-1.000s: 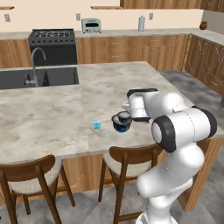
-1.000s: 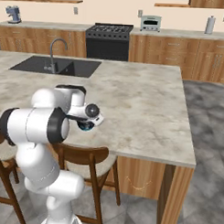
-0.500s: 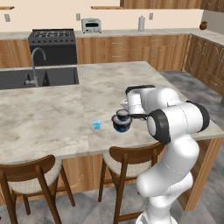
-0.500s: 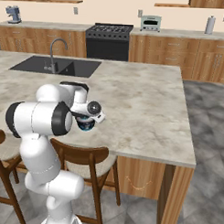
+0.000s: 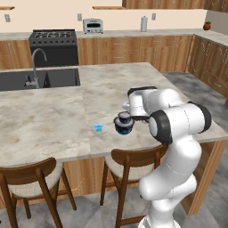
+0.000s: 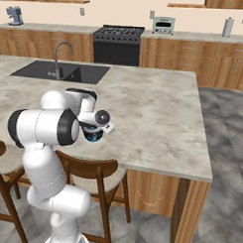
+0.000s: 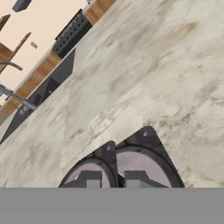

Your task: Stack the yogurt containers by placing the smaller containers on top of the larger containers.

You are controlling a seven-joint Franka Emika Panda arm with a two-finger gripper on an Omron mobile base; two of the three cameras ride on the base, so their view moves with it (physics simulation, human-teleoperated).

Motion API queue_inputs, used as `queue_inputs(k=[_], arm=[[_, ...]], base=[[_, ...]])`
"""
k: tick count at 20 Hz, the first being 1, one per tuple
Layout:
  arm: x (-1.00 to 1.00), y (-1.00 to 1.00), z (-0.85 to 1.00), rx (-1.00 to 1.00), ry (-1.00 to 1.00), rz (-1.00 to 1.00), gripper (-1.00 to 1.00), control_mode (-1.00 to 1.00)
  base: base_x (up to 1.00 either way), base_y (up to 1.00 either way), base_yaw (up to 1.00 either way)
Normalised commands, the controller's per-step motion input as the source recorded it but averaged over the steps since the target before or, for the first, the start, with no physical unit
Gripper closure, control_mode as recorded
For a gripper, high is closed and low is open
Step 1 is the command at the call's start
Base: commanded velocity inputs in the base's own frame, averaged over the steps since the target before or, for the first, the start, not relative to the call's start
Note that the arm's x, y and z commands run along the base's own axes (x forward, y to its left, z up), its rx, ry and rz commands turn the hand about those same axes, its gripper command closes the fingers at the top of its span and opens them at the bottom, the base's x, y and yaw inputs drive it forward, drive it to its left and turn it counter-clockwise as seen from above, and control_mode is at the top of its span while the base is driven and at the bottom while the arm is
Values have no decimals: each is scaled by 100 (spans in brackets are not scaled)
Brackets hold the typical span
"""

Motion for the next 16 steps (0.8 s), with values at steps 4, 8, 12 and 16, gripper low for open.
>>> queue_inputs(k=[4, 8, 12, 16], arm=[[14, 2, -16, 0, -1, 0, 100, -100], [2, 0, -6, 0, -1, 0, 100, -100], [0, 0, 0, 0, 0, 0, -100, -100], [0, 0, 0, 0, 0, 0, -100, -100]], base=[[0, 0, 0], [0, 0, 0], [0, 0, 0], [0, 0, 0]])
